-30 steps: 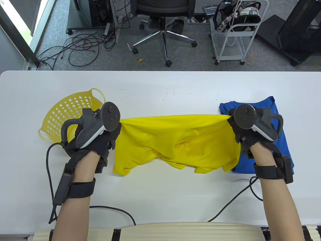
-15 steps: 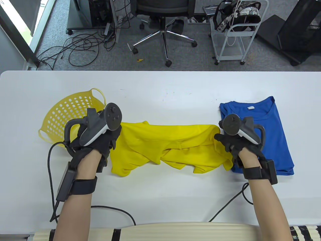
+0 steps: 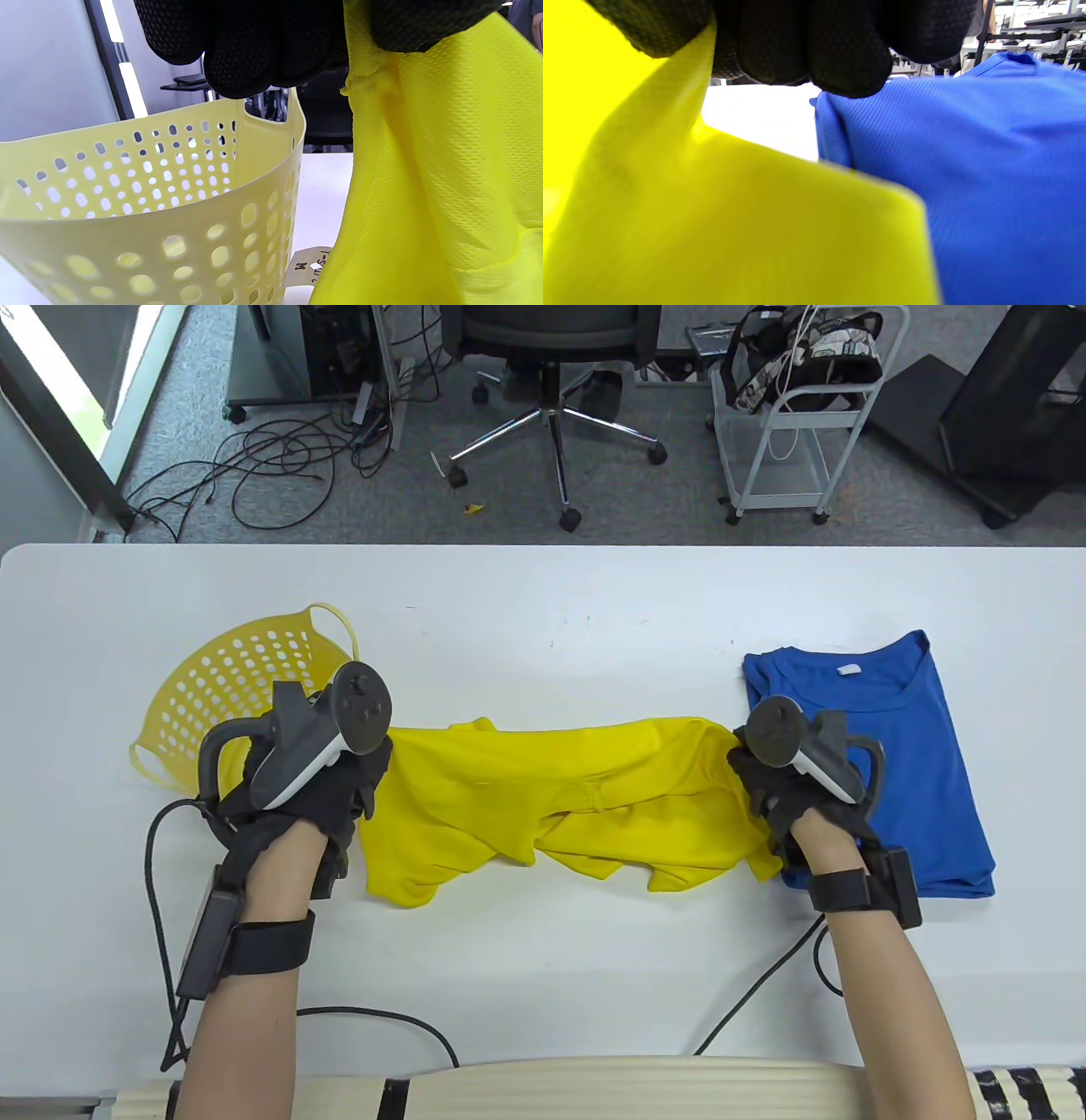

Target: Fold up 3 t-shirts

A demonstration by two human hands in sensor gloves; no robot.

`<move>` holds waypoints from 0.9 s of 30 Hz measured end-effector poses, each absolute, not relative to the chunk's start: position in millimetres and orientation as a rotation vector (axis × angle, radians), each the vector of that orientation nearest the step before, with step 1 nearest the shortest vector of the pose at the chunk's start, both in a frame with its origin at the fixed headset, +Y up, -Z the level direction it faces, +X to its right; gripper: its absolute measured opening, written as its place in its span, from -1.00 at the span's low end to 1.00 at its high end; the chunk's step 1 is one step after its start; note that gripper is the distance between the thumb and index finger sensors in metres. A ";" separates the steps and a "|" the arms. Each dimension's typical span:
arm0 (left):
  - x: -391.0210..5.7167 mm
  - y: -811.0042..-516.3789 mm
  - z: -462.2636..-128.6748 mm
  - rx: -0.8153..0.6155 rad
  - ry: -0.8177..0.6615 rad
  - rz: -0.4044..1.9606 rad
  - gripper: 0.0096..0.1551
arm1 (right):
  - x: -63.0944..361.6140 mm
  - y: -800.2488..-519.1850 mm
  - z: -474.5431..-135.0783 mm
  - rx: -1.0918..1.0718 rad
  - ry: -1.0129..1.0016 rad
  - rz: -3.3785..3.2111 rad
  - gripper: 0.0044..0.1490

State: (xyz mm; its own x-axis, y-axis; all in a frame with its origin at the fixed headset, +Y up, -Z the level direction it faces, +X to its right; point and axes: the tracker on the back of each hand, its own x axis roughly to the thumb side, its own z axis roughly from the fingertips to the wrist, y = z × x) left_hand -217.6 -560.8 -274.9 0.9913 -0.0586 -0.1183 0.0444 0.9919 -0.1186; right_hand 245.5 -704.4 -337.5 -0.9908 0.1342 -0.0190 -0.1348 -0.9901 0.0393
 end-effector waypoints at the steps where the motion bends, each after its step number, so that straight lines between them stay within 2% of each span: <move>1: -219.5 -561.4 -274.1 -0.118 0.125 -0.050 -0.57 | 250.4 -698.6 -334.7 -0.028 0.035 3.002 -0.53; 8: -229.4 -565.2 -265.4 -0.091 0.136 -0.023 -0.57 | 286.1 -652.6 -306.4 -0.022 -0.046 2.991 -0.53; 10: -226.4 -567.1 -263.7 -0.094 0.132 -0.030 -0.57 | 289.0 -642.5 -300.0 0.006 0.009 2.999 -0.53; 15: -211.2 -571.6 -268.0 -0.178 0.094 -0.058 -0.57 | 287.0 -633.9 -298.4 0.040 0.376 3.080 -0.53; 17: -202.6 -572.5 -277.6 -0.210 0.056 -0.075 -0.57 | 286.4 -638.8 -308.3 0.001 0.536 3.056 -0.53; 19: -197.1 -573.0 -293.3 -0.196 0.047 -0.103 -0.57 | 287.2 -645.2 -326.3 -0.044 0.580 3.073 -0.52; 22: -196.2 -577.9 -335.2 -0.205 0.084 -0.119 -0.57 | 292.5 -652.0 -369.5 -0.201 0.603 3.121 -0.51; 23: -198.1 -576.8 -350.1 -0.192 0.107 -0.126 -0.57 | 294.2 -648.1 -383.1 -0.256 0.531 3.142 -0.51; 24: -202.0 -568.7 -365.9 -0.107 0.185 -0.147 -0.58 | 295.4 -637.0 -395.8 -0.317 0.410 3.165 -0.50; 26: -207.0 -534.0 -381.9 0.061 0.287 -0.131 -0.57 | 294.8 -588.8 -408.7 -0.386 0.037 3.154 -0.49; 27: -207.1 -504.9 -381.5 0.206 0.324 -0.069 -0.57 | 293.0 -550.2 -405.0 -0.448 -0.290 3.073 -0.49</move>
State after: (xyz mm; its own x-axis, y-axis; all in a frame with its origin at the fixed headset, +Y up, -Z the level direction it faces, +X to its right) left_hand -207.1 -504.9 -381.5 0.9457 -0.0343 -0.3232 0.1001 0.9768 0.1893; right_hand 293.0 -550.2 -405.0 -0.9585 0.0489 -0.2809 0.0045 -0.9825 -0.1862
